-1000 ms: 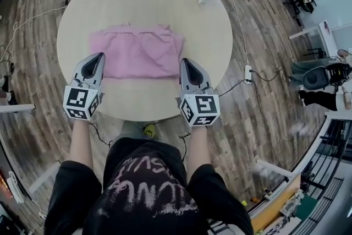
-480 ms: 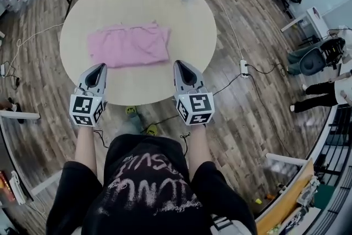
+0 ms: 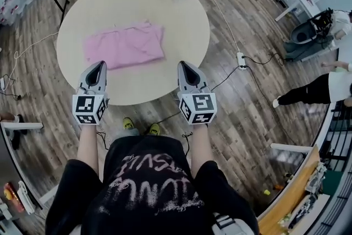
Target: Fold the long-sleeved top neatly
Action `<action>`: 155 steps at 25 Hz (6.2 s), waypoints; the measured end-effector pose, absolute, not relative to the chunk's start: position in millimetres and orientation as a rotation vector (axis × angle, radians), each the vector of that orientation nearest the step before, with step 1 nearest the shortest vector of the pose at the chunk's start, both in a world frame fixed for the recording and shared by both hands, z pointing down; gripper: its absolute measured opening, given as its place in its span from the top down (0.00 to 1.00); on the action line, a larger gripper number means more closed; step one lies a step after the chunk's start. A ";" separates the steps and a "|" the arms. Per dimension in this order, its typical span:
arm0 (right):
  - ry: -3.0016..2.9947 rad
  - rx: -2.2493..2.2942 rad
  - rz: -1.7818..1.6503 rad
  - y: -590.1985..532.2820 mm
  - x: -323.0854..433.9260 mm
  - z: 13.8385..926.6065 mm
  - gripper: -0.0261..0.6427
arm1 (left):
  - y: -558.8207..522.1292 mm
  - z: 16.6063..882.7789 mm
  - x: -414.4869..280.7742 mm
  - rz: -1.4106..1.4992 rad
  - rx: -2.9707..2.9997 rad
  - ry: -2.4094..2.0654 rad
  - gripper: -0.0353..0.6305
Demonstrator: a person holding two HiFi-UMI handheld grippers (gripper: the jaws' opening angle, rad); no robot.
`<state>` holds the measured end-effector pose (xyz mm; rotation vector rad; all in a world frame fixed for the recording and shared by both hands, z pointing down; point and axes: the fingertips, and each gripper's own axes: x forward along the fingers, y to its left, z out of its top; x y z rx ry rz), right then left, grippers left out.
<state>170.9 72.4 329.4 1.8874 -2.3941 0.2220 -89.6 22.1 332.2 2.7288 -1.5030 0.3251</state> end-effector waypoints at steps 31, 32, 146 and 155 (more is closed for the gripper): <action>-2.132 2.073 0.687 16.9 143.5 413.7 0.95 | -98.5 383.2 -38.8 1.129 3.266 -0.587 0.93; -2.133 2.072 0.728 12.1 145.0 420.2 0.95 | -103.2 386.5 -32.7 1.152 3.268 -0.557 0.93; -2.295 1.146 0.788 -102.2 -210.0 500.9 0.89 | -265.0 538.1 -203.6 1.320 3.100 -0.074 0.89; -2.269 1.052 0.769 -104.3 -246.0 517.8 0.88 | -282.8 541.6 -269.9 1.352 3.054 -0.338 0.83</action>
